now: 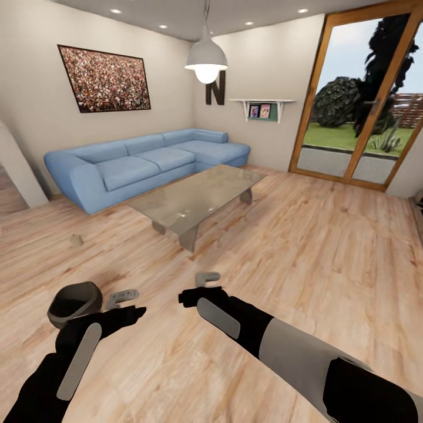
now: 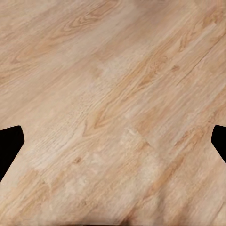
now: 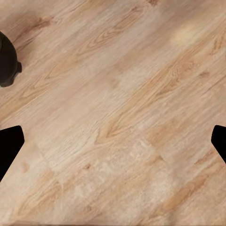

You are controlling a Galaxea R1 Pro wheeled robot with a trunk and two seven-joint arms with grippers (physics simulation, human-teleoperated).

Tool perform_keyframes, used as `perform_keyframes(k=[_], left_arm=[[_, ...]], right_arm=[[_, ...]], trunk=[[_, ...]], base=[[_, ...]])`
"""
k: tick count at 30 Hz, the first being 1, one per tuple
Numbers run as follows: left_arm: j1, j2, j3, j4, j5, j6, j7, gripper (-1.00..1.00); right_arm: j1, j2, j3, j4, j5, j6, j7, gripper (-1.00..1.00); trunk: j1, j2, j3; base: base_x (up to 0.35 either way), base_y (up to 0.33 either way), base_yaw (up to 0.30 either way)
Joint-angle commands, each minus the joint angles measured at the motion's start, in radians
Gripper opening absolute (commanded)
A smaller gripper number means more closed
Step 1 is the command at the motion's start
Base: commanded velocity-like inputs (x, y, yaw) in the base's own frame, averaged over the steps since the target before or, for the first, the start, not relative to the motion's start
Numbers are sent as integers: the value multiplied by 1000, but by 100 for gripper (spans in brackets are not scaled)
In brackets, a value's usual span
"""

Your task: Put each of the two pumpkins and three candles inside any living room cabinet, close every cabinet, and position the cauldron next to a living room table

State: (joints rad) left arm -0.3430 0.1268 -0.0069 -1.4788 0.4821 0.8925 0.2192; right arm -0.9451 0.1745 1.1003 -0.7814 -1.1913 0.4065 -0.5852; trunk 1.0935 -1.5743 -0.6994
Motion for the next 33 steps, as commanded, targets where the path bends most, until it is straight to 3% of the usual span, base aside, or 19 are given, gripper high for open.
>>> perform_keyframes(k=[1, 33], left_arm=[[-1, 0, -1, -1, 10, 3, 9, 100], [-1, 0, -1, 0, 10, 3, 9, 100]], right_arm=[[-1, 0, 3, -1, -5, 2, -7, 100], [-1, 0, 4, -1, -4, 1, -8, 100]], trunk=[[0, -1, -1], [0, -1, 31]], base=[[-102, 29, 292], [-26, 22, 231]])
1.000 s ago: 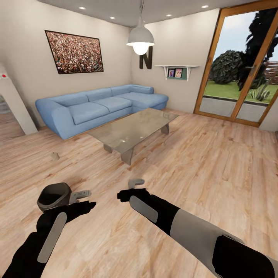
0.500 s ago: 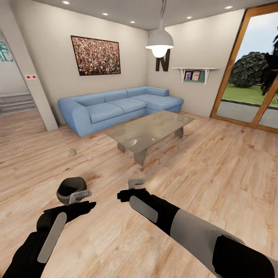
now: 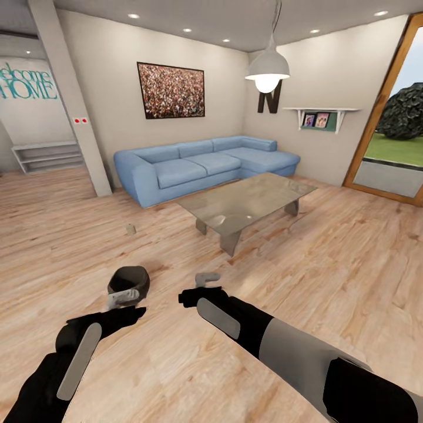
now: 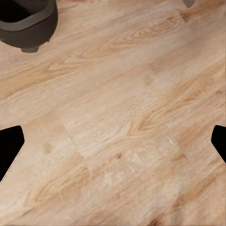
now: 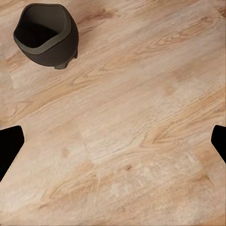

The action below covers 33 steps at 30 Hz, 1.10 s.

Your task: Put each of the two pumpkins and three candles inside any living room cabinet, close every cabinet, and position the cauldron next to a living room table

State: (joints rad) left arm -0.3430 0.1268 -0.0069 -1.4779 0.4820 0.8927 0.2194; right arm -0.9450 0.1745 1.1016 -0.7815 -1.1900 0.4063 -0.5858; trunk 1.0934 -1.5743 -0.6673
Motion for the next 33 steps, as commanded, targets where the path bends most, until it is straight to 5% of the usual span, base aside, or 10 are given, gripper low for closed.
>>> perform_keyframes(k=[1, 15, 33], left_arm=[[-1, 1, -1, -1, 10, 3, 9, 100], [-1, 1, -1, -1, 10, 3, 9, 100], [-1, 1, -1, -1, 10, 3, 9, 100]], right_arm=[[-1, 0, 3, -1, -5, 1, -7, 100], [-1, 0, 3, -1, -5, 0, -6, 100], [-1, 0, 3, -1, -5, 0, -6, 100]], trunk=[[0, -1, 0], [0, -1, 18], [0, -1, 22]], base=[[0, 136, 206], [-47, 252, 201], [-125, 281, 59]])
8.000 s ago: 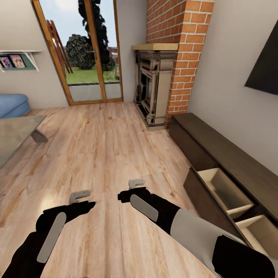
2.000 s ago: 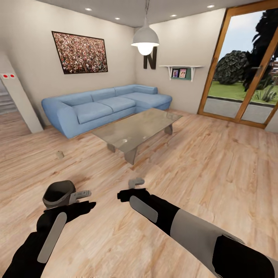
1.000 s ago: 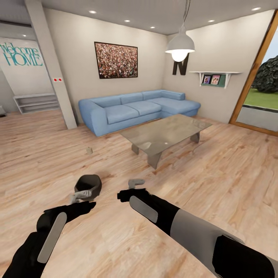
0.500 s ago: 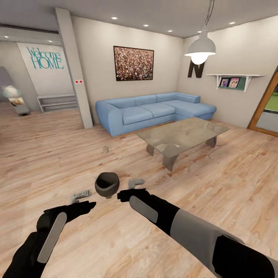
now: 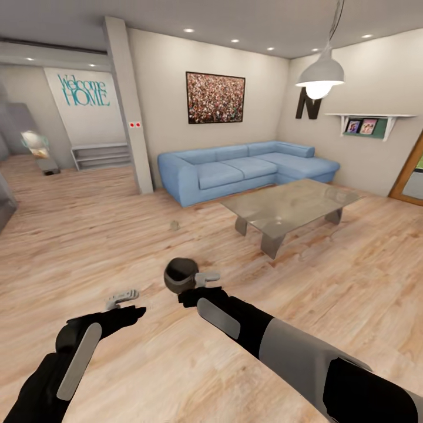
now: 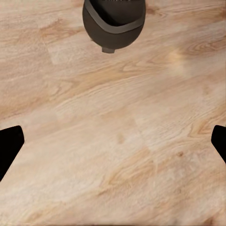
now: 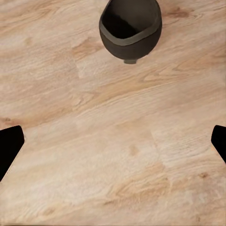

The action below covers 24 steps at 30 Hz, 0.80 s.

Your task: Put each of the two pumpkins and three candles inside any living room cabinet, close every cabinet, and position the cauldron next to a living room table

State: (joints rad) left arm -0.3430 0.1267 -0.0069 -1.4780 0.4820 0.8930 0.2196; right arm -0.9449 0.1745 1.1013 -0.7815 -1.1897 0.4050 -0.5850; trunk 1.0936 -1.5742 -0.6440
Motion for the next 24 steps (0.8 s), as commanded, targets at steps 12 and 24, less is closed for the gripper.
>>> perform_keyframes(k=[12, 24], left_arm=[[-1, 1, -1, 0, 10, 3, 9, 100], [-1, 2, 6, 1, 25, 3, 9, 100]], right_arm=[[-2, 0, 8, -2, -5, 3, -7, 100], [-2, 0, 23, -4, -5, 2, -7, 100]], trunk=[[0, -1, 9], [0, -1, 22]], base=[[-76, 260, 252], [28, 220, 230]])
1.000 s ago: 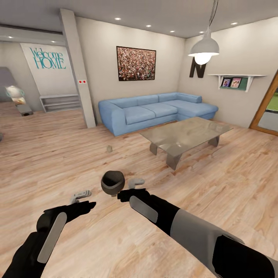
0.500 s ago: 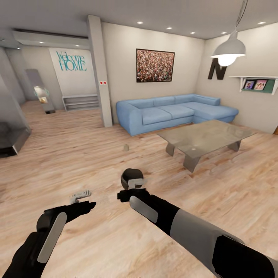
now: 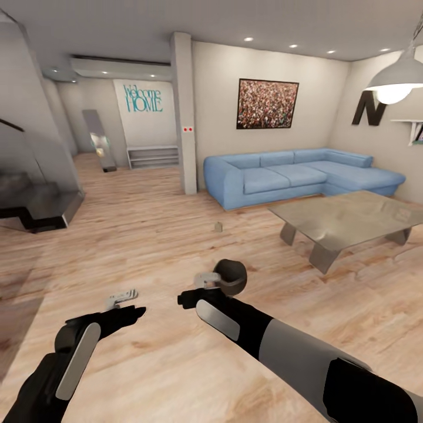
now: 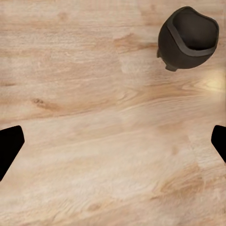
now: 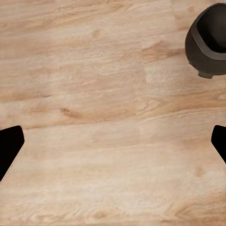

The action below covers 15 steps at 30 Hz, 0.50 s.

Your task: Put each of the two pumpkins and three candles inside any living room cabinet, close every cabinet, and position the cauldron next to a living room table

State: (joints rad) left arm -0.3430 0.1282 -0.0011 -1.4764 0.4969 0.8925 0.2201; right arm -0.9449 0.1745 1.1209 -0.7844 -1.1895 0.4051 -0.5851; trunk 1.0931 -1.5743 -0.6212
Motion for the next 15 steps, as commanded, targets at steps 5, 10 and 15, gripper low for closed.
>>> perform_keyframes(k=[5, 10, 15], left_arm=[[-1, 2, 1, -1, 21, 7, 8, 100], [-1, 2, 2, -1, 22, 12, 8, 100], [-2, 3, 3, 1, 22, 13, 7, 100]], right_arm=[[-2, 0, 3, -1, -5, 1, -7, 100], [-2, 0, 3, -1, -5, 1, -7, 100], [-2, 0, 3, -1, -5, 0, -3, 100]], trunk=[[0, -1, 5], [0, -1, 11], [0, -1, 13]], base=[[227, 220, 213], [252, 223, 210], [289, 175, 69]])
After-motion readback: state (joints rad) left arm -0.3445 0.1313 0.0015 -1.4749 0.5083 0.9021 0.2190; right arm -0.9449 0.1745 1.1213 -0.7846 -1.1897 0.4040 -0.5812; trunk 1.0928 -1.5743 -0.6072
